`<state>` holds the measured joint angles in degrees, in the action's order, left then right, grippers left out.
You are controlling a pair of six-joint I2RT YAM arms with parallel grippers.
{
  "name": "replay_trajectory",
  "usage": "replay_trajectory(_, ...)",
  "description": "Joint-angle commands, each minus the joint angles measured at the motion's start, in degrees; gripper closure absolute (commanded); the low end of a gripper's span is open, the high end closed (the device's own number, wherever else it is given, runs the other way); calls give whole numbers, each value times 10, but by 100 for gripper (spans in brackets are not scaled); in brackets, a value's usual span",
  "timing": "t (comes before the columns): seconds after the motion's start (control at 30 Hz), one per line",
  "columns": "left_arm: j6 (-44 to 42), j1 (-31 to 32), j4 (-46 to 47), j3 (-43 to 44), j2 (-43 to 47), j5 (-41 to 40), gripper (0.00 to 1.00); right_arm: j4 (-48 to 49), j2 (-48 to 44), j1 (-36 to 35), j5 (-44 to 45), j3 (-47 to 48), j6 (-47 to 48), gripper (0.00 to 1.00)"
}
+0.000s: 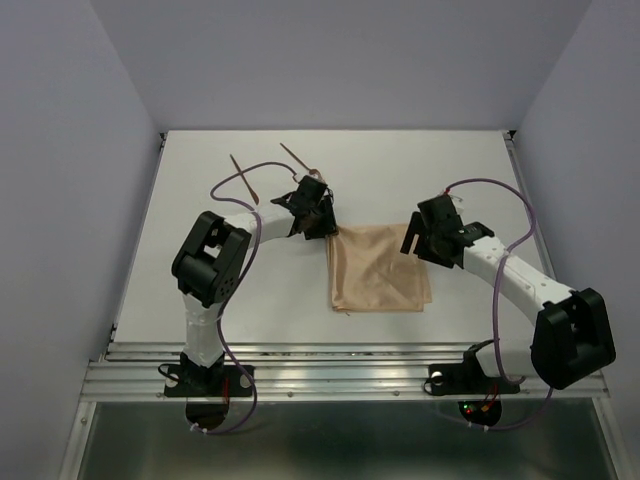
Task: Fold the napkin into a case and place the utensils inside
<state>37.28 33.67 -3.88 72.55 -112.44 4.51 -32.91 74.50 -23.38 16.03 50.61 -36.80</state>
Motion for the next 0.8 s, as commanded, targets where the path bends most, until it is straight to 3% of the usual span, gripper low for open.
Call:
replay_trajectory(0.0, -10, -2, 13, 21, 8, 10, 46, 22, 12, 20, -26, 23, 25, 17)
replay_trajectory(0.23, -5, -9, 20, 19, 7, 8, 53, 29, 35, 38, -45, 27, 42, 17)
replay_trajectory(0.3, -1, -12, 27, 20, 4, 15, 65, 36, 41, 43, -54, 25, 45, 17)
replay_trajectory(0.33, 2, -15, 30, 19, 2, 17, 76, 39, 45, 50, -61, 20, 45, 17)
replay_trajectory(0.47, 7, -33, 56, 8, 0, 51, 100, 51, 46, 74, -74, 8, 46, 23)
replay_trajectory(0.7, 2, -38, 72, -1, 0, 78, 100, 68, 58, 97, -85, -15, 50, 48)
replay_trajectory(0.77, 3, -39, 76, 0, -3, 84, 100, 76, 63, 97, -100, -31, 48, 49)
